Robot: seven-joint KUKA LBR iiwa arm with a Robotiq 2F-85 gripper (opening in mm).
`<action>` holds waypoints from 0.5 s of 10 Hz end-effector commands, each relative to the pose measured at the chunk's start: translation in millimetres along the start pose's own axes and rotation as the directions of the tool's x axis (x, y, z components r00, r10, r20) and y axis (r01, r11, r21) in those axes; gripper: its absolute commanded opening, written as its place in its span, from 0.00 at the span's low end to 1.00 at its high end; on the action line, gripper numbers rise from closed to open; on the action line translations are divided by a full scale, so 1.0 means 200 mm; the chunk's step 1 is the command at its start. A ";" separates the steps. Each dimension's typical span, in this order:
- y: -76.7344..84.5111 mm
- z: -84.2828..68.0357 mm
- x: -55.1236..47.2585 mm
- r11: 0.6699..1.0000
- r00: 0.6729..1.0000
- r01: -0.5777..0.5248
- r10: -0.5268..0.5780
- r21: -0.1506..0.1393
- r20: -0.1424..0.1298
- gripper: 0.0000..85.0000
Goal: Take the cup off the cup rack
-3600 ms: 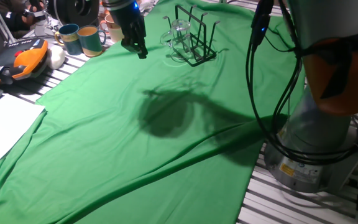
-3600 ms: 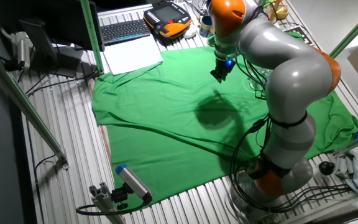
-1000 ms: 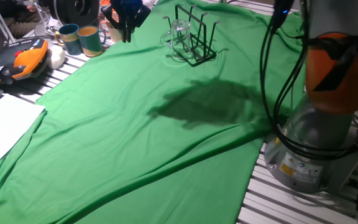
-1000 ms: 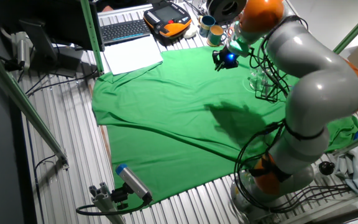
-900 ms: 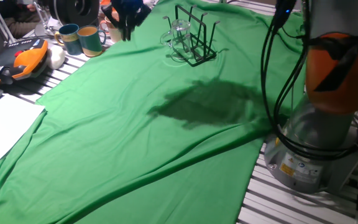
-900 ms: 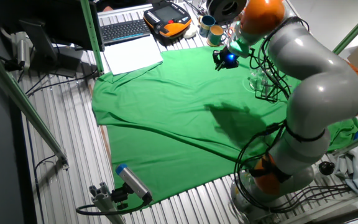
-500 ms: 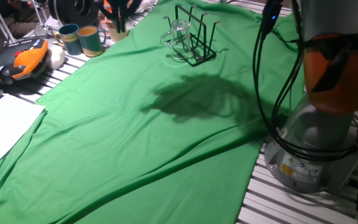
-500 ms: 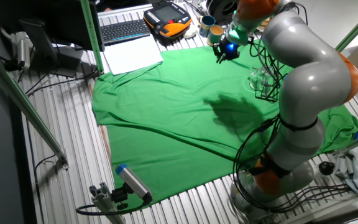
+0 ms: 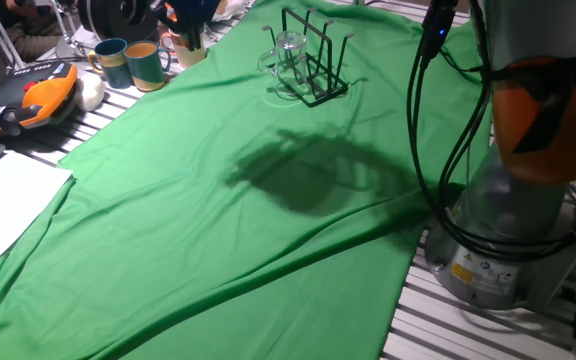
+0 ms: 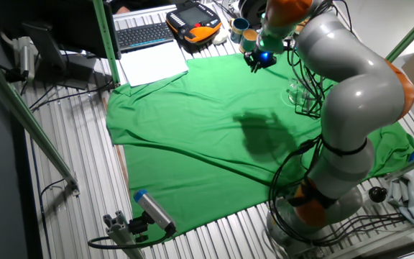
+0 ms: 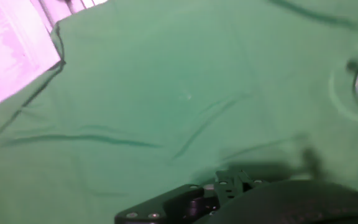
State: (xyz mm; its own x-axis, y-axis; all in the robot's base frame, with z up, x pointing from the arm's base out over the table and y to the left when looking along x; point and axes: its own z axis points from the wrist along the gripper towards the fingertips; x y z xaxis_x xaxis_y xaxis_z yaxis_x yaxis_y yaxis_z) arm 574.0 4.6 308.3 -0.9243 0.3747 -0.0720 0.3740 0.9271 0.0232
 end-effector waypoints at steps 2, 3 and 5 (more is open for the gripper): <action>0.00 0.00 -0.01 0.922 0.923 0.385 -0.386 -0.043 -0.009 0.20; 0.01 0.00 -0.01 0.920 0.921 0.388 -0.390 -0.055 -0.016 0.20; 0.01 0.00 -0.01 0.913 0.916 0.393 -0.399 -0.106 -0.036 0.20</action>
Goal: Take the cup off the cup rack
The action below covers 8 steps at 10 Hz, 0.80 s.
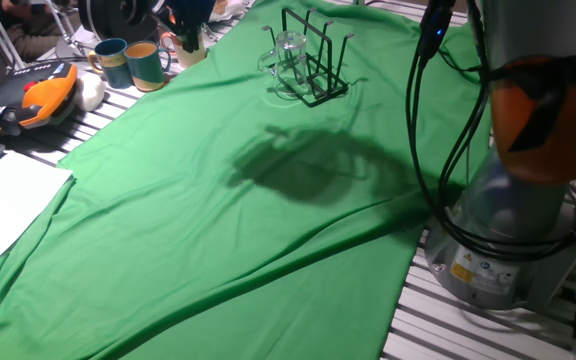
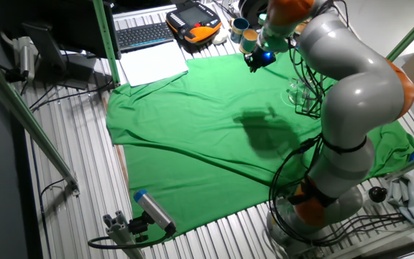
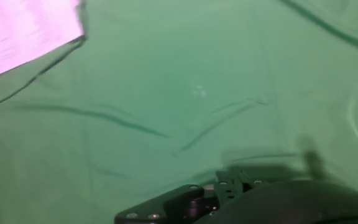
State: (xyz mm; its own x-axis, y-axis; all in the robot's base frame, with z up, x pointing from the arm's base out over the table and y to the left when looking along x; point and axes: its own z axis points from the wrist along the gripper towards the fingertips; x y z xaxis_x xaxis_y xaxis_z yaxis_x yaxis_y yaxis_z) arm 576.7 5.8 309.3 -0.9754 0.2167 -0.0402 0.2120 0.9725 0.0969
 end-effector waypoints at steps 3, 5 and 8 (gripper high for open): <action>0.00 0.00 0.00 0.934 0.933 0.355 -0.357 -0.034 -0.045 0.20; 0.00 0.00 0.00 0.901 0.904 0.428 -0.426 0.064 -0.043 0.20; 0.00 0.00 0.00 0.885 0.889 0.456 -0.458 0.092 0.001 0.20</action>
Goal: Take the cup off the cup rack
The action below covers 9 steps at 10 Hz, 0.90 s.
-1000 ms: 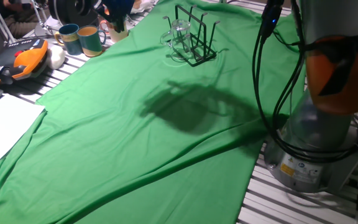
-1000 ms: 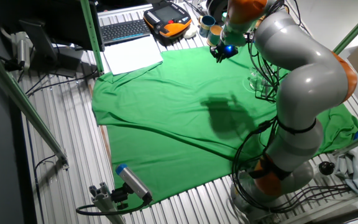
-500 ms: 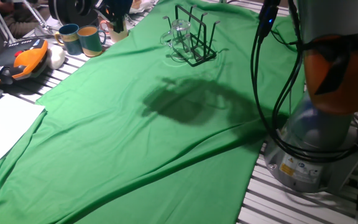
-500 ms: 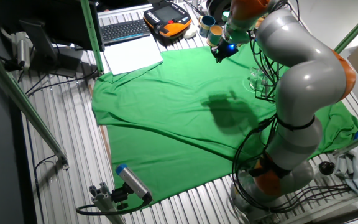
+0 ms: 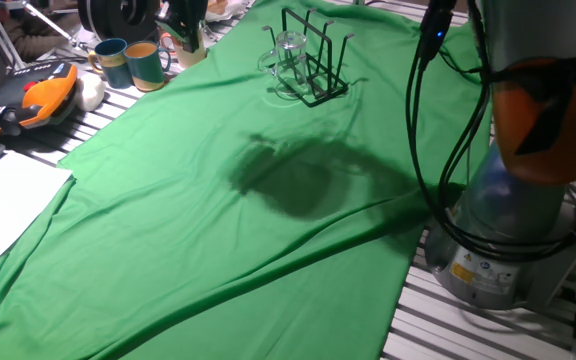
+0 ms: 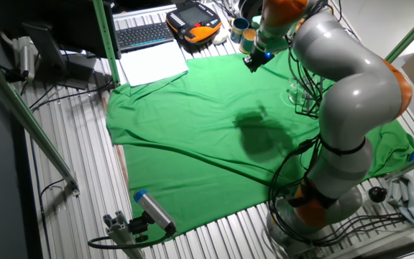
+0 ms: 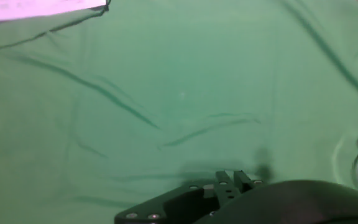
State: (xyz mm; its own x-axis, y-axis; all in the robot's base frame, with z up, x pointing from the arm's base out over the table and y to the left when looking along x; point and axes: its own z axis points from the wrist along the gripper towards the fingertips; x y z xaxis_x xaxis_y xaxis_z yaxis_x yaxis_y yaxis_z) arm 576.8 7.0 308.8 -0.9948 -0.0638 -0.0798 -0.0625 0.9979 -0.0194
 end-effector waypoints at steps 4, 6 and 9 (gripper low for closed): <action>0.00 0.00 0.00 0.979 0.980 0.201 -0.201 0.026 -0.014 0.20; 0.00 0.00 0.00 0.980 0.980 0.197 -0.196 0.030 -0.017 0.20; 0.00 0.00 0.00 0.979 0.980 0.199 -0.197 0.048 -0.031 0.20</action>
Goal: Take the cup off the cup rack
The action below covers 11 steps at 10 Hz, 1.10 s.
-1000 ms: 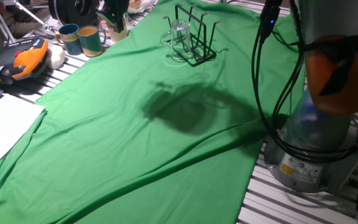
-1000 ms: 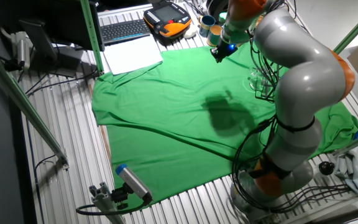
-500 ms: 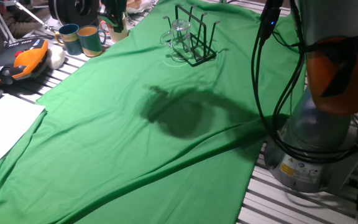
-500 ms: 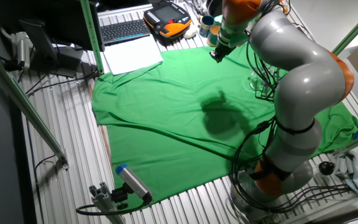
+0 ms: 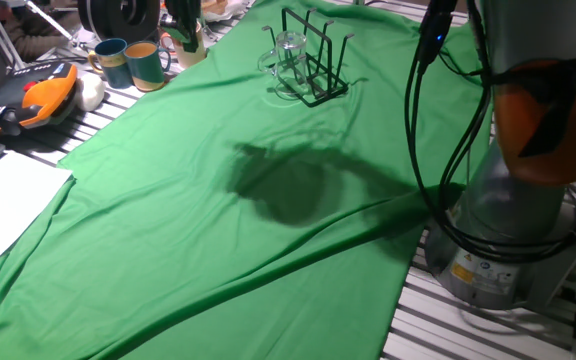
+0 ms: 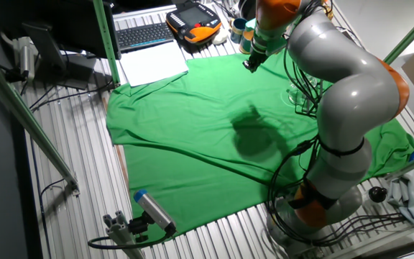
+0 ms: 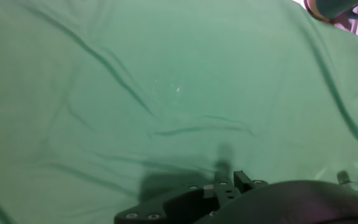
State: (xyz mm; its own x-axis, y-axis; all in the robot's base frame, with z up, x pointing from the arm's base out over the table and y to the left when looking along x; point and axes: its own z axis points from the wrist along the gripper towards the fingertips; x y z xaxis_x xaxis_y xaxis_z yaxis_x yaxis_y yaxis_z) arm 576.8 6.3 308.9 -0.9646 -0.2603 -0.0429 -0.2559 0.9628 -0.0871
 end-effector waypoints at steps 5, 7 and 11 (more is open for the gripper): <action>-0.38 0.07 -0.04 0.993 0.995 0.101 -0.102 0.053 0.014 0.20; -0.65 0.12 -0.04 0.988 0.989 0.150 -0.150 0.047 0.009 0.20; -0.89 0.22 0.00 0.986 0.988 0.156 -0.156 0.049 -0.007 0.20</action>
State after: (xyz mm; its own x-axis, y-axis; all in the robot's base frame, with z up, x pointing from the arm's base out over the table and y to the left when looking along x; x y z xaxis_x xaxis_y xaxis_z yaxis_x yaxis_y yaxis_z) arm 625.4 -90.0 280.8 -0.9153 -0.4023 -0.0175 -0.3962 0.9075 -0.1392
